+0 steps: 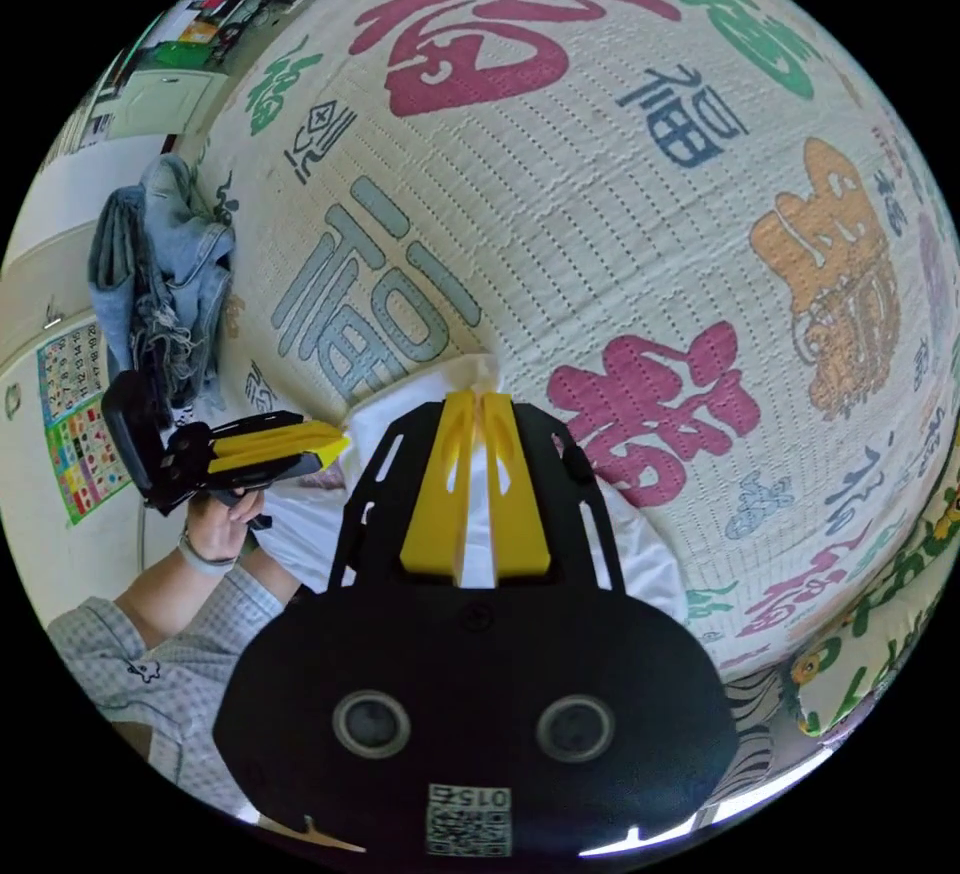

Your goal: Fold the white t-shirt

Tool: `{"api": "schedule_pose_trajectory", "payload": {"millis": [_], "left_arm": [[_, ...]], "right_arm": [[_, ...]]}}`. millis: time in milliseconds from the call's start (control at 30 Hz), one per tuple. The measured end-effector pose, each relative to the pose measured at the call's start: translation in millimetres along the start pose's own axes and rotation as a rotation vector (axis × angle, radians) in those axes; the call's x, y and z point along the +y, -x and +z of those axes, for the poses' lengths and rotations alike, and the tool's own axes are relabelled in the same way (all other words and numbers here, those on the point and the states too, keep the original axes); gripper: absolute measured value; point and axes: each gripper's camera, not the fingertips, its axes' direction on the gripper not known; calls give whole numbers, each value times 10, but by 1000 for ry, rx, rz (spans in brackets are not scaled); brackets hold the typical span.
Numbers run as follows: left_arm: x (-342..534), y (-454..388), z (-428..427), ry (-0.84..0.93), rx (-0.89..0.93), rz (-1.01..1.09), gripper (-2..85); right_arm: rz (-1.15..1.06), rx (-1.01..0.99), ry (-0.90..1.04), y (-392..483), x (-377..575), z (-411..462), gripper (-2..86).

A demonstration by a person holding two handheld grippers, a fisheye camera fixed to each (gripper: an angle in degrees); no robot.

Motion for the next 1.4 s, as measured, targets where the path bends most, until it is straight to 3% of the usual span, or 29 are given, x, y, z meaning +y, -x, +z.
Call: {"api": "schedule_pose_trajectory", "payload": {"millis": [133,300,500,567,633,767,833,933,1000,1067,1133,1267,1400], "left_arm": [[232,5,-242,-95,-69,19,-7],[470,-85,-110,-84,-165,59,-7],[710,-257,-28,-86,-116,83,-4],[856,-343,-52,-59,-136,109,-3],[1132,-453,-101,-13,-150,145,-1],[1680,-619,-61,117,-247,192,3],[2077,-708,115,255,-331,209,6],[2514,-795,477,453,-389,194,9],[2731,-855,750,561,-475,213,10],[2905,-904,1020,639,-536,221,10],[2977,-1034,1203,614,-570,199,10],[3025,-1212,1443,630,-583,142,10],[3131,-1453,1755,643,-615,149,10]], "right_arm": [[-98,-1,-108,228,23,-82,7],[-117,76,-51,338,85,183,21],[7,246,-285,-7,716,-197,37],[37,163,-355,-225,1081,-399,24],[20,10,-489,-396,1783,-553,6],[125,-93,-606,-435,3059,-448,4],[180,-232,-716,-246,4024,-314,21],[361,-140,-834,114,5109,22,44],[537,-162,-776,148,5574,465,49],[618,-408,-551,50,5916,1083,23],[716,-645,-482,69,6470,1740,11],[848,-625,-276,257,7131,2325,99],[913,-749,-220,353,7496,2768,93]]}}
